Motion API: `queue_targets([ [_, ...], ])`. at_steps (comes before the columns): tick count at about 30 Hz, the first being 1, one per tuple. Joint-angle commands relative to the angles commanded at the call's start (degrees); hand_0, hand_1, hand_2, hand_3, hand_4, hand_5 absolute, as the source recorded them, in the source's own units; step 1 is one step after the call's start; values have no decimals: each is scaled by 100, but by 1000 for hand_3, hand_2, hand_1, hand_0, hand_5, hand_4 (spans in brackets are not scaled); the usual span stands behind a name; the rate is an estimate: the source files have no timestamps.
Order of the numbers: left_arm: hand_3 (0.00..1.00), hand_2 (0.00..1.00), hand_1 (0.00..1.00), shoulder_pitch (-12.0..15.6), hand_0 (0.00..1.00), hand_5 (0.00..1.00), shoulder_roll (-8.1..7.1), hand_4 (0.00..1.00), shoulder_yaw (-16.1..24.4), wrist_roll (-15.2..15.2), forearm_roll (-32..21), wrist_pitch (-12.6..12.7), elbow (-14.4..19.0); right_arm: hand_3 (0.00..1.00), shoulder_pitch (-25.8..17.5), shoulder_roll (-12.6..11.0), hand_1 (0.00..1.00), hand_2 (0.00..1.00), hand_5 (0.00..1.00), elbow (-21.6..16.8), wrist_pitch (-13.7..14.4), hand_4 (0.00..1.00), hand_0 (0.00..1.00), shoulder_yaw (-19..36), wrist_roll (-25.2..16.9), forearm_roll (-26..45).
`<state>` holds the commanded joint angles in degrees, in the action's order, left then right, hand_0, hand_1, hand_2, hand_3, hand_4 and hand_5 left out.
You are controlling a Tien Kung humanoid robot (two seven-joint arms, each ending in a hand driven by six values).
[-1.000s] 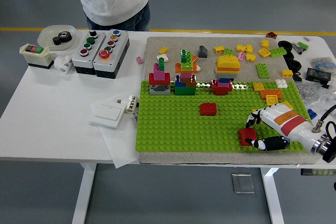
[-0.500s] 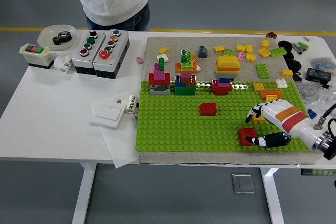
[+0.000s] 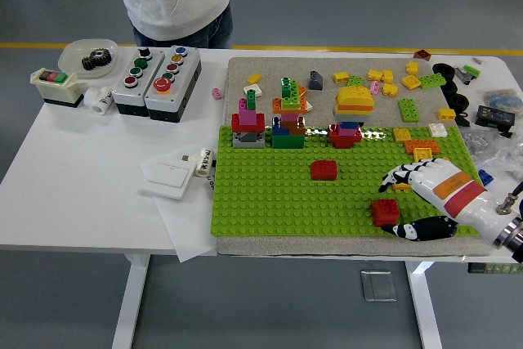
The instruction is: Pick up the brick,pile it on top of brick,press brick,pick up the brick,pile it on top of brick,press brick
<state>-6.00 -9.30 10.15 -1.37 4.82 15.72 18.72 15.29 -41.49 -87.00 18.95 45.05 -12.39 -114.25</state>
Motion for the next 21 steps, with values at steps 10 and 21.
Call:
queue_targets([
  [10,827,928,909,5,832,802,8,815,-3,0,-7,1,-4,634,-142,-28,638,706,470,-136,-19,916,636,-6,-65,-264],
  [21,826,928,908,-3,832,801,5,816,-5,-1,-4,0,-1,647,-45,48,638,704,492,262,-25,939,637,-53,-67,-285],
])
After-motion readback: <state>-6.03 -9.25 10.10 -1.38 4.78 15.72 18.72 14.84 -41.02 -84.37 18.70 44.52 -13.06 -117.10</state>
